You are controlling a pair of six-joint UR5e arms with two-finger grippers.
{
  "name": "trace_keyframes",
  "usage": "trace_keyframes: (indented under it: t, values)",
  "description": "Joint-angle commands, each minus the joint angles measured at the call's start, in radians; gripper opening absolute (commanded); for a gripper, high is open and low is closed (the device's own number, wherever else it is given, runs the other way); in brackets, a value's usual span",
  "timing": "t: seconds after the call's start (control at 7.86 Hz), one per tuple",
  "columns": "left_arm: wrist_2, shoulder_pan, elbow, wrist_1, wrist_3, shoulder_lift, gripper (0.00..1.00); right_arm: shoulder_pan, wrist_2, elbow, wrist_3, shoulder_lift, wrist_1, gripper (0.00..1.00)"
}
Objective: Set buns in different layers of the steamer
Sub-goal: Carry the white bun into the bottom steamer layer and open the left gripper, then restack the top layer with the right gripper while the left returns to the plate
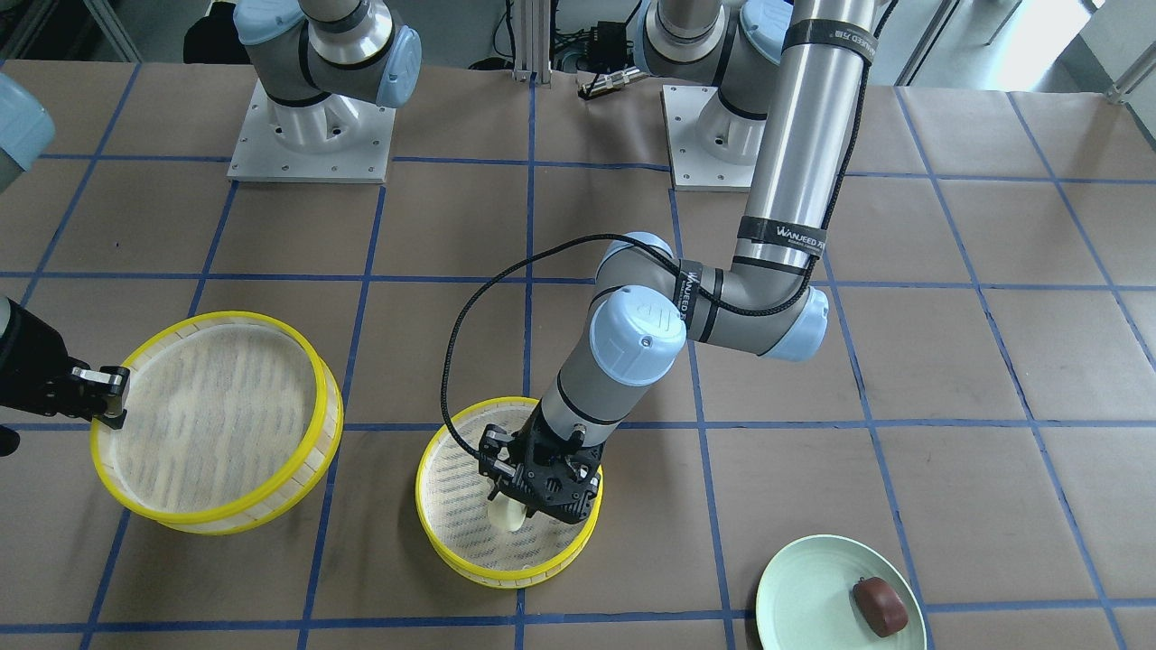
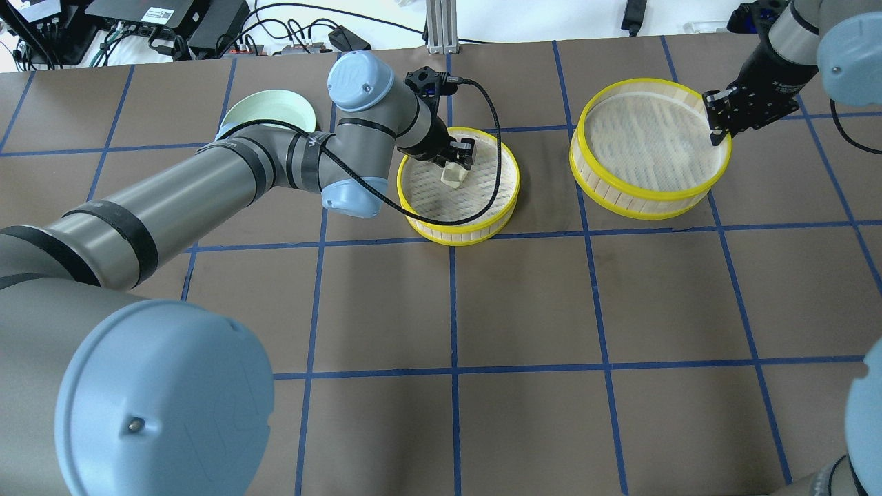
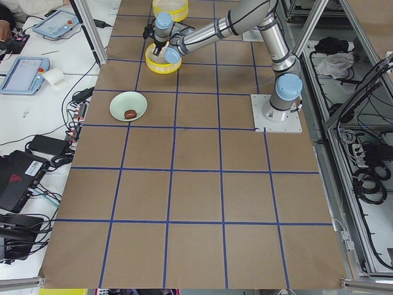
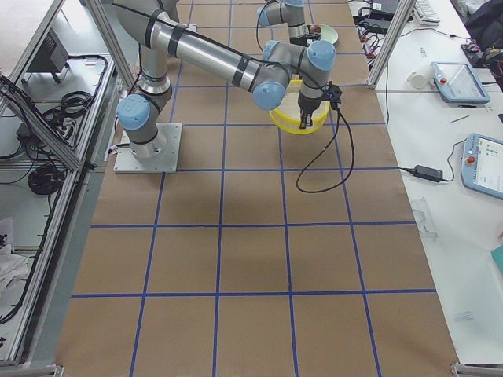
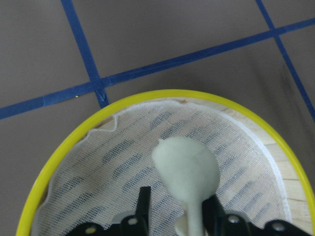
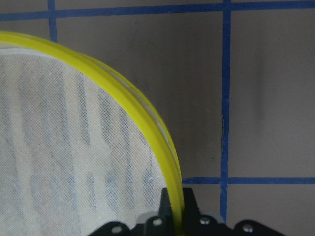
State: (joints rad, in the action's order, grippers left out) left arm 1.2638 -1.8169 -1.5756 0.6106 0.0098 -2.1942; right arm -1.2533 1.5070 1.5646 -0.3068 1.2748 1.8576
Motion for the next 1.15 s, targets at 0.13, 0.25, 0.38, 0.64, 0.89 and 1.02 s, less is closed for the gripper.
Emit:
trace_keyframes:
  t: [0.13,0.25,0.38,0.64,0.89,1.02]
  values:
    - [0.020,-0.005,0.011,0.132,-0.082,0.072,1.00,0.000,-0.001,0.000,0.014,0.001,0.000,0.00]
    - [0.102,-0.006,0.017,0.297,-0.086,0.156,1.00,-0.001,-0.005,0.002,0.041,0.014,-0.002,0.00]
    - [0.120,-0.001,0.019,0.405,-0.086,0.236,1.00,-0.018,-0.004,0.002,0.130,0.017,-0.008,0.00]
    - [0.223,0.051,0.022,0.440,-0.079,0.261,1.00,-0.123,-0.001,-0.003,0.252,0.018,0.003,0.00]
    - [0.264,0.167,0.020,0.439,-0.051,0.261,1.00,-0.231,0.019,-0.009,0.438,0.005,0.053,0.00]
    - [0.266,0.215,0.020,0.433,-0.054,0.257,1.00,-0.274,0.010,-0.009,0.536,-0.005,0.080,0.00]
